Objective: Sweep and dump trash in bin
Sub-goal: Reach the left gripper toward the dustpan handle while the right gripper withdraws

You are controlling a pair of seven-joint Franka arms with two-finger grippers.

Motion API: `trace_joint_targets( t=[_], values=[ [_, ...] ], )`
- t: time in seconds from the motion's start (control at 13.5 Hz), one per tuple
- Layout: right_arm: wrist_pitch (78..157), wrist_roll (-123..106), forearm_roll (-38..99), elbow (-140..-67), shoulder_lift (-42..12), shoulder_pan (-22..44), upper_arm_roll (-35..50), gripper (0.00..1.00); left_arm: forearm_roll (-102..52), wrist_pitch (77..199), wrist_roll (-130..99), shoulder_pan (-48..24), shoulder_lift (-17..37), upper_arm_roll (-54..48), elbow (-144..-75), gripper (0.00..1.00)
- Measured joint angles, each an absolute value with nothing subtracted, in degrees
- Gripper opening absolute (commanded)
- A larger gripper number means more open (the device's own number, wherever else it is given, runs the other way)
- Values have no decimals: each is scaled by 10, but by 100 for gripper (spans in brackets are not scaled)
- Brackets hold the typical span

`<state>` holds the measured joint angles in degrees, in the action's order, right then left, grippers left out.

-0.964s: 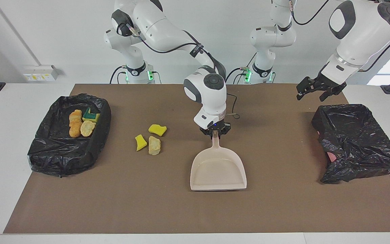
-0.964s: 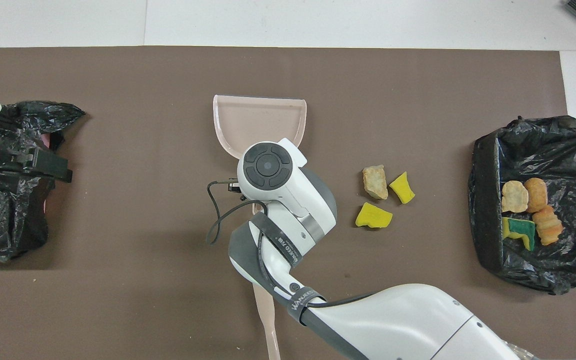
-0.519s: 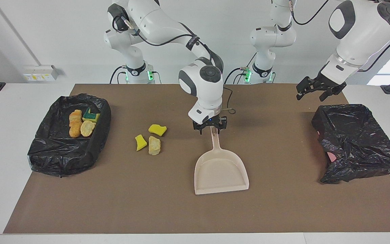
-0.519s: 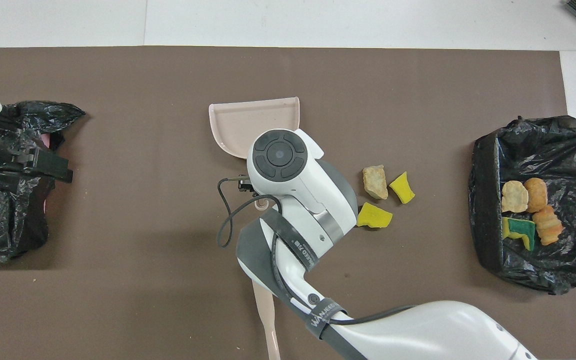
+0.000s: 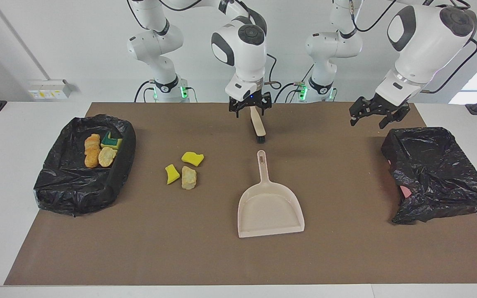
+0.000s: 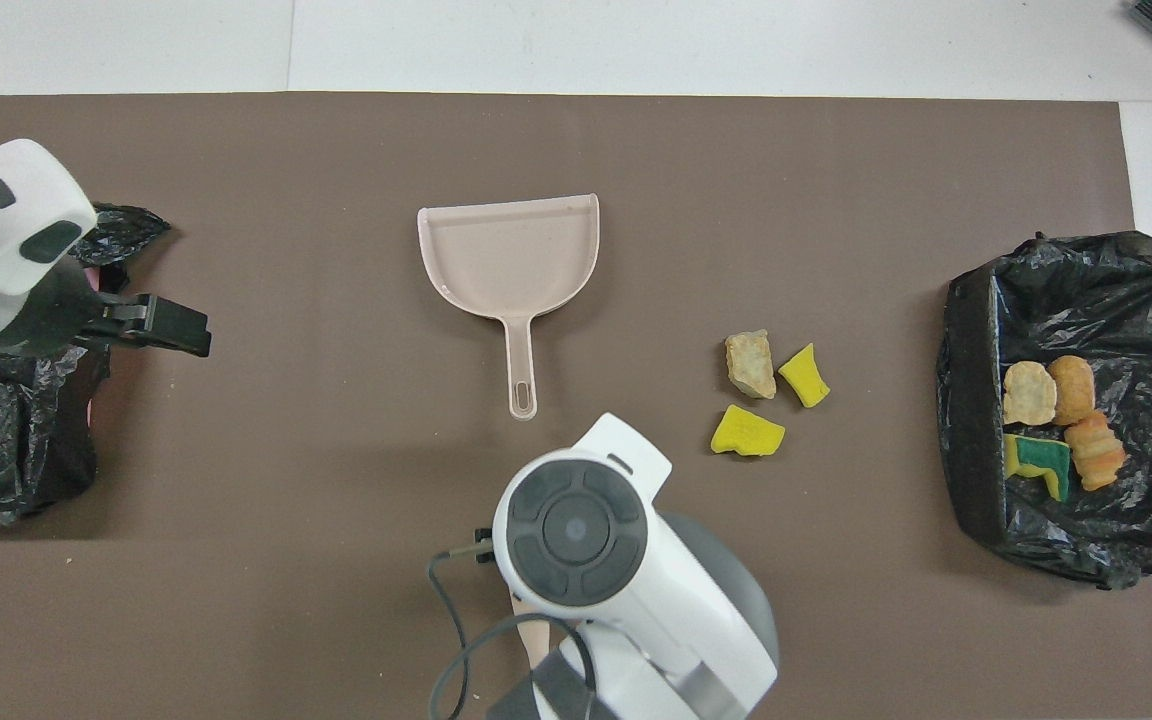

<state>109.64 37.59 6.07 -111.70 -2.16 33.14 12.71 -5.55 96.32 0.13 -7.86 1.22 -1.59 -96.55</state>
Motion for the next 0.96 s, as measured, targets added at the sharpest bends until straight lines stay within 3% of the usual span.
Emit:
trace_joint_targets(
  t=[0.22,0.52,0.89,0.96],
  values=[
    [1125,376,95,-1222,39,382,128,100,-56,1033,-46,-126,46,-17,-976,100],
    [1205,378,147,-1334,82,435,128,100,-56,1113,-84,-185,101,-18,-976,100],
    [1298,378,149,-1382,69,455,128,100,-56,1190,-161,-247,158,-19,-975,100],
    [1305,379,149,-1384,61,462,128,93,-56,1198,-176,-262,168,-19,-975,100]
  ],
)
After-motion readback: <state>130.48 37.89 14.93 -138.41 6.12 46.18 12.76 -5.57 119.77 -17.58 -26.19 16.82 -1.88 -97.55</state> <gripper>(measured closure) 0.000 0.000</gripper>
